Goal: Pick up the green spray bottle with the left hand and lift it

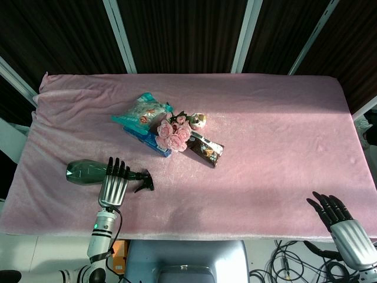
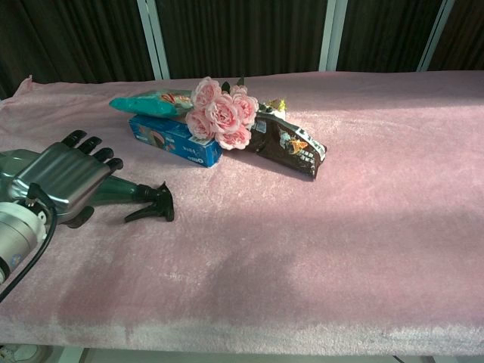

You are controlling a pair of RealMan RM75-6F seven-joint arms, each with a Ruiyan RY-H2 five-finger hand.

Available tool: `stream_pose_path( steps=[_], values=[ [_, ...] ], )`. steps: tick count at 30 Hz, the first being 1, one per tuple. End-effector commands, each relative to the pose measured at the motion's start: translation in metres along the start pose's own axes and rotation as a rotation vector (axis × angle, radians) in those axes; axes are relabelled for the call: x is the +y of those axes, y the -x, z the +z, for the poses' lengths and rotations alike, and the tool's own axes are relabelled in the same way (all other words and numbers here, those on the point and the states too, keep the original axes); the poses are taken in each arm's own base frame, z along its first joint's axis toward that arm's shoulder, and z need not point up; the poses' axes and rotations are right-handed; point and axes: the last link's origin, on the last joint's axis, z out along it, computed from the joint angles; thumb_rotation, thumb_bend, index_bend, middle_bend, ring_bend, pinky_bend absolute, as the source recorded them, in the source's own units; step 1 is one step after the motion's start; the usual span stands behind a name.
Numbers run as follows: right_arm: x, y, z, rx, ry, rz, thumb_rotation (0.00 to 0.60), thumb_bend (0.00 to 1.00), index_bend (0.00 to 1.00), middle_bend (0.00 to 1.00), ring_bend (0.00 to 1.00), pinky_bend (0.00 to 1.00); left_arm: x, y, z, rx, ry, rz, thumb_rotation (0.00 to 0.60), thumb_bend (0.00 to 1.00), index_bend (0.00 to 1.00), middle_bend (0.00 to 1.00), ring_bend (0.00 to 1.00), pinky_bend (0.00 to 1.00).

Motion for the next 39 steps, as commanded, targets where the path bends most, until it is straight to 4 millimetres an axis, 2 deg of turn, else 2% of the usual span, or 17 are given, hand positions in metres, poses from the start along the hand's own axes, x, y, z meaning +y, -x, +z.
stream_pose_path(
  steps=[1,4,11,16,21,25,27,30,35,39],
  values=[
    [0.000,0.000,0.000,0.001,0.000,0.001,0.600,0.34,0.00,0.00,0.00,0.00,0.001,0.001,0.000,0.000,-0.001,0.004,0.600,0.36,0.17,0.12,0.04,0.00],
    [0.000,0.000,-0.003,0.001,0.001,-0.001,0.600,0.34,0.00,0.00,0.00,0.00,0.002,0.002,0.000,0.011,-0.006,0.046,0.600,0.36,0.15,0.13,0.04,0.00],
    [0.000,-0.001,-0.003,0.005,-0.008,0.000,0.600,0.33,0.00,0.00,0.00,0.00,0.006,0.003,0.001,0.032,-0.037,0.128,0.600,0.36,0.18,0.15,0.04,0.00],
    [0.001,-0.005,-0.005,0.028,-0.004,0.006,0.600,0.34,0.00,0.00,0.00,0.00,0.010,0.009,0.004,-0.001,-0.043,0.129,0.600,0.36,0.18,0.17,0.05,0.00],
    [0.001,-0.005,-0.005,0.031,-0.008,0.010,0.600,0.34,0.00,0.00,0.00,0.00,0.011,0.013,0.009,-0.014,-0.048,0.152,0.600,0.36,0.23,0.20,0.06,0.00],
    [0.001,-0.004,-0.004,0.024,-0.010,0.007,0.600,0.34,0.00,0.00,0.00,0.00,0.008,0.015,0.012,0.004,-0.070,0.178,0.600,0.40,0.37,0.36,0.14,0.00],
    [0.000,-0.004,-0.004,0.025,-0.013,0.003,0.600,0.34,0.00,0.00,0.00,0.00,0.007,0.015,0.013,0.017,-0.075,0.184,0.600,0.44,0.45,0.49,0.21,0.00],
    [0.000,-0.004,-0.005,0.028,-0.015,0.003,0.600,0.34,0.00,0.00,0.00,0.00,0.005,0.015,0.013,0.037,-0.085,0.188,0.600,0.47,0.58,0.64,0.31,0.00],
    [0.000,-0.004,-0.005,0.029,-0.018,0.005,0.600,0.34,0.00,0.00,0.00,0.00,-0.002,0.006,0.012,0.132,-0.076,0.149,0.600,0.50,0.68,0.74,0.40,0.00],
    [0.000,-0.004,-0.003,0.028,-0.020,0.002,0.600,0.34,0.00,0.00,0.00,0.00,-0.023,-0.019,0.005,0.324,-0.056,0.003,0.600,0.52,0.72,0.77,0.40,0.01]
  ],
)
